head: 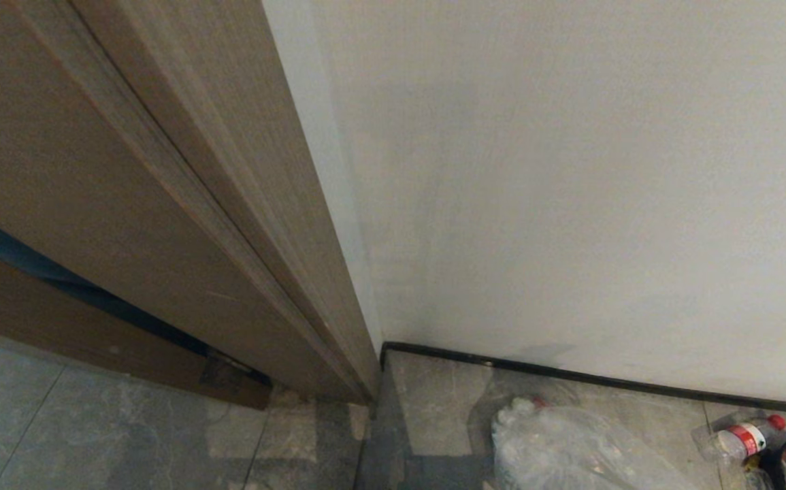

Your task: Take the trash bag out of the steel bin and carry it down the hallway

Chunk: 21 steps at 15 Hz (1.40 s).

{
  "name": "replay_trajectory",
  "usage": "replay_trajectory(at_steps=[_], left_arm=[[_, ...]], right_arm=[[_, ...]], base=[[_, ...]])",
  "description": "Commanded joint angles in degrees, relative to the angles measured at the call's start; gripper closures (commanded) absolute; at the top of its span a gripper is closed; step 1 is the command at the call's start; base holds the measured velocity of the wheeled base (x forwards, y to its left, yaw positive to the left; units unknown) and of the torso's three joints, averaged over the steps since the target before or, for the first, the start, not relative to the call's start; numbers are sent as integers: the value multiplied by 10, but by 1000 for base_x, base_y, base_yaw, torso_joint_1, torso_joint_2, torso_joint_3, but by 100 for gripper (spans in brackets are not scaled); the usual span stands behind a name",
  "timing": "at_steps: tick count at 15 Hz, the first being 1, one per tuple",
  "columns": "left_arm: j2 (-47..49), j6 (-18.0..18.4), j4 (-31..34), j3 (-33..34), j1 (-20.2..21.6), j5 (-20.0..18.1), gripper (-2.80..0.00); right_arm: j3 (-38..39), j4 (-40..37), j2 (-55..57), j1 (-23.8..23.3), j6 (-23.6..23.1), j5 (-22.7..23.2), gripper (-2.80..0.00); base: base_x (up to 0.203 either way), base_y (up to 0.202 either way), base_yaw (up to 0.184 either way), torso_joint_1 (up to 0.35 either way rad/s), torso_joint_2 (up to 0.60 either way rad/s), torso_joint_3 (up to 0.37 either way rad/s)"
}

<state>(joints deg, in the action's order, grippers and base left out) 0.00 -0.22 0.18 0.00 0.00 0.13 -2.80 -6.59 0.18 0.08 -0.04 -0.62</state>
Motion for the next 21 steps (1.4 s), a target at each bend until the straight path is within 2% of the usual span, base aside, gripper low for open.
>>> replay_trajectory(at_steps=[1,12,21], left_arm=[[0,0,0,0,0,0,0],[0,0,0,0,0,0,0],[0,-1,0,0,0,0,0]], right_arm=[[2,-3,-3,0,3,0,0],[2,0,-3,0,2,0,0],[2,0,-3,0,2,0,0]], base=[[0,0,0,0,0,0],[0,0,0,0,0,0],[0,0,0,3,3,178]])
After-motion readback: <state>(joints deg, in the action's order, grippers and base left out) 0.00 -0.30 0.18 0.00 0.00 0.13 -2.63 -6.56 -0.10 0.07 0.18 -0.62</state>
